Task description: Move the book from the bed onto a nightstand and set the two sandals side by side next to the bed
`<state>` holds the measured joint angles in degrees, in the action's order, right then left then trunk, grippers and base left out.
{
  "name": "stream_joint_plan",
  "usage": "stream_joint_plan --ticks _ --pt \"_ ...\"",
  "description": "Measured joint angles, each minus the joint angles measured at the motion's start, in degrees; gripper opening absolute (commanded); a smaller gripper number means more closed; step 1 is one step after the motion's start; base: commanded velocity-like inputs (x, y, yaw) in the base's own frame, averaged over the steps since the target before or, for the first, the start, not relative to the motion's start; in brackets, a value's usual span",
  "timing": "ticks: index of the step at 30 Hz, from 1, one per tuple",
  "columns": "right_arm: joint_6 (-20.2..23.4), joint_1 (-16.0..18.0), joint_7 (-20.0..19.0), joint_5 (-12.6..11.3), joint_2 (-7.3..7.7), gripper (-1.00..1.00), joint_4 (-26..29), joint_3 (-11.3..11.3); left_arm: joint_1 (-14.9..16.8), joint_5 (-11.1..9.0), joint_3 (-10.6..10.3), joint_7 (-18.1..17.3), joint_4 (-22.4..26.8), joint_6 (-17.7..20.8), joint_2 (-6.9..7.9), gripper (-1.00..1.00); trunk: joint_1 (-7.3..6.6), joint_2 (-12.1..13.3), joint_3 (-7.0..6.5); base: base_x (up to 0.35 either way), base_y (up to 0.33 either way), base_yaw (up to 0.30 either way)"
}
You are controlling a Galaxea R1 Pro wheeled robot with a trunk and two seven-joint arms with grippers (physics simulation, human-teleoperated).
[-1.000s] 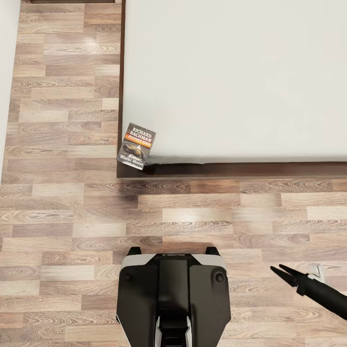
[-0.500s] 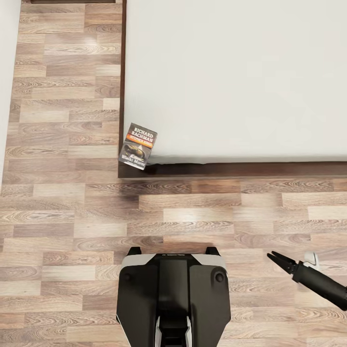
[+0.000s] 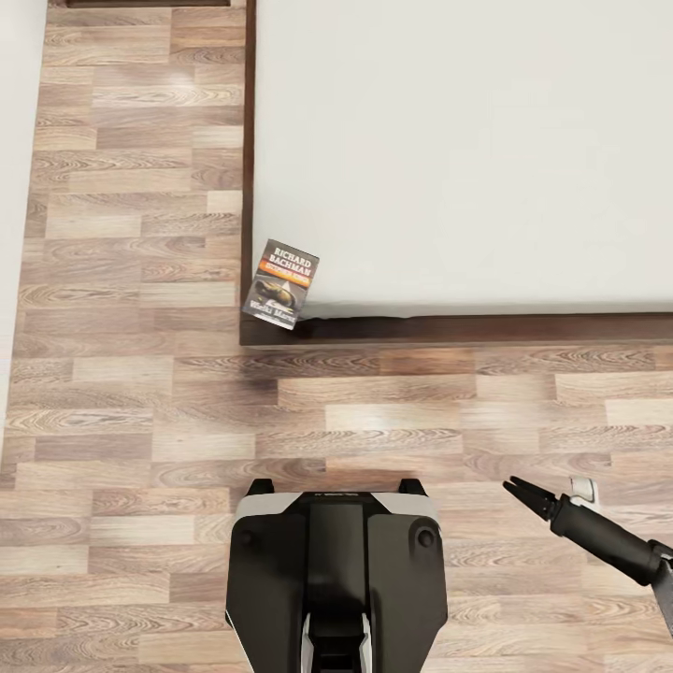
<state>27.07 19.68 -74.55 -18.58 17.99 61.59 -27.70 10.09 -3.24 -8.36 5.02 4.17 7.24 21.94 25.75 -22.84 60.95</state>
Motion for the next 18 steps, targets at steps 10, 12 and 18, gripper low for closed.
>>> stream_joint_plan --ticks 10,12,18 --pt "0.2 1.0 0.2 -0.1 -0.3 1.0 -0.1 0.8 0.0 0.1 0.0 0.0 0.0 0.1 0.02 1.0 0.0 0.0 0.0 0.0 0.113 0.0" --pt "0.3 1.1 0.3 -0.1 -0.34 1.0 -0.1 0.8 0.0 0.1 0.0 0.0 0.0 0.2 0.02 1.0 0.0 0.0 0.0 0.0 0.177 0.0" --pt "0.3 1.8 0.6 0.0 -1.66 1.0 -0.2 1.4 0.0 0.0 0.0 -0.2 0.0 0.4 0.02 1.0 0.0 0.0 0.0 0.0 0.09 0.0"
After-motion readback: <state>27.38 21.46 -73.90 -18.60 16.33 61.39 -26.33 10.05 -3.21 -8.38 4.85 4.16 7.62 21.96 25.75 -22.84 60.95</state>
